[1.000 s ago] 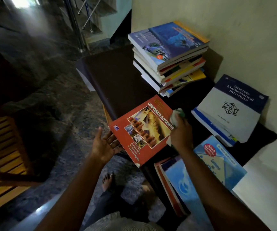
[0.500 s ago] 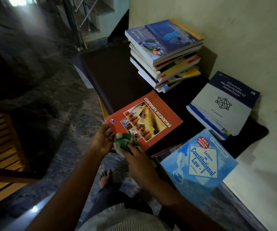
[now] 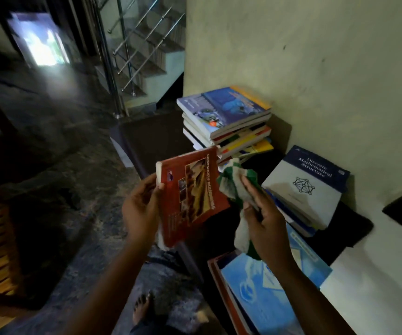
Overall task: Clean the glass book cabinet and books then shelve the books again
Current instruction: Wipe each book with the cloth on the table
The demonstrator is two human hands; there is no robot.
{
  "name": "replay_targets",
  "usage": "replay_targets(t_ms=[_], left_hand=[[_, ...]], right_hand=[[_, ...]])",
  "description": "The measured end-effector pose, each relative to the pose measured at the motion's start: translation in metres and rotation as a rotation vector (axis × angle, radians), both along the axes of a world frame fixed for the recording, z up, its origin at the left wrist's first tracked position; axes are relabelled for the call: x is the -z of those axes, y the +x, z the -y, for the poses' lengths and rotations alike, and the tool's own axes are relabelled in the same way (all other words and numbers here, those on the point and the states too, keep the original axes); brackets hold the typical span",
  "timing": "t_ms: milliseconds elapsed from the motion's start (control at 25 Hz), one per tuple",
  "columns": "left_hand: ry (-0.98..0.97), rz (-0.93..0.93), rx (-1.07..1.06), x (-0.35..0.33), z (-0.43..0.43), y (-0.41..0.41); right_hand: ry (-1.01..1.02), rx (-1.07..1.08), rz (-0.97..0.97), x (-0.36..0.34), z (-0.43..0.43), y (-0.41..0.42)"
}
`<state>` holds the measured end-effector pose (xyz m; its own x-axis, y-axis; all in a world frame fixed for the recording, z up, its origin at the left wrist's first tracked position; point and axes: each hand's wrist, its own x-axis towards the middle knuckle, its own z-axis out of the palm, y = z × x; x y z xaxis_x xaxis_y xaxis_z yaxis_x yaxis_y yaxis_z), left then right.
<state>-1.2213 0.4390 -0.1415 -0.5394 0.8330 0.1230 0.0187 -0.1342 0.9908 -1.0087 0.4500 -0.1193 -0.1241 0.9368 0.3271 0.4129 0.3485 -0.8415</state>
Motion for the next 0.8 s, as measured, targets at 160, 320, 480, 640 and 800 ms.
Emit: replay_targets(t_ms=[160, 320, 480, 640, 800], left_hand=[[0.363, -0.829, -0.067, -0.013, 0.014, -0.001], [0.537, -1.234, 0.425, 0.047, 0.023, -0.018], [0.361, -1.488, 0.619, 0.128, 0.045, -0.028], [0.147, -1.554, 0.542, 0.158, 0.061, -0.025], [-0.236, -0.844, 0.193, 0.137, 0.069, -0.024]], right_hand=[[0.055, 0.015, -0.037, -0.001, -0.001, 0.005], [0.036, 0.046, -0.040, 0.017, 0.004, 0.010], [-0.073, 0.024, -0.010, 0.041, 0.009, 0.009], [-0.154, -0.048, 0.102, 0.059, -0.007, -0.012], [-0.063, -0.151, 0.345, 0.060, -0.058, -0.048]])
